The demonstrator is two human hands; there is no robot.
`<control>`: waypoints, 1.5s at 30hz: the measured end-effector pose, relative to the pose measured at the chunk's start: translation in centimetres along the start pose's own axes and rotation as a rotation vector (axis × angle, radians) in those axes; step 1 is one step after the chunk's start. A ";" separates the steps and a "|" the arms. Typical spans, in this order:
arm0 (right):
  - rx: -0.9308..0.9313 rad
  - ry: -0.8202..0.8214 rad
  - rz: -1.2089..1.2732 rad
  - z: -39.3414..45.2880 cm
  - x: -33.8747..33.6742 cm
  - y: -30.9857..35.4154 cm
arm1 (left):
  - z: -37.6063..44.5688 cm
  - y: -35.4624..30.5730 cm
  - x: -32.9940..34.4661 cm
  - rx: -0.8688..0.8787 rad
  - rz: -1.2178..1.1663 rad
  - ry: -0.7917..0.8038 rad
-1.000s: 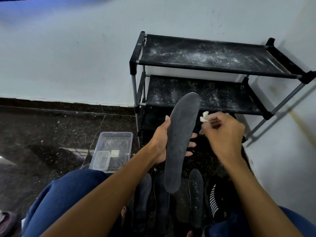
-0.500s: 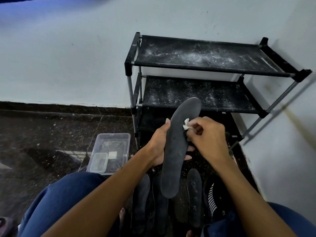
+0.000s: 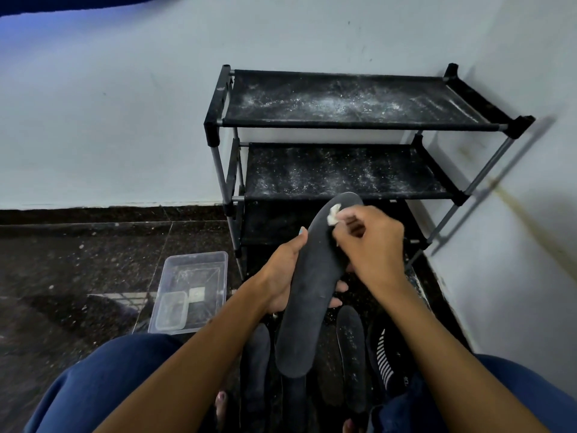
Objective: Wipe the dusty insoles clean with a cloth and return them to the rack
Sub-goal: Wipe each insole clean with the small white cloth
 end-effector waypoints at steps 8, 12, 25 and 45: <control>-0.037 0.015 0.046 -0.1 0.0 0.0 | 0.1 0.2 0.3 -0.043 0.079 -0.047; -0.073 0.057 -0.001 0.0 0.6 0.5 | -0.1 0.3 0.2 -0.057 0.089 -0.056; 0.090 -0.068 -0.088 1.2 -2.7 -1.2 | -0.5 0.1 0.5 -0.056 0.279 -0.040; -0.143 0.217 0.066 -0.7 1.8 1.7 | 0.7 -0.3 -0.7 0.056 0.152 -0.078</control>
Point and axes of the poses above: each hand's wrist, its own z-axis towards the middle knuckle, its own x-axis out of the palm, y = z × x, the point moved 6 cm from there along z, towards the middle knuckle, and after that the axes turned 11 degrees about -x, right-handed, at the moved point
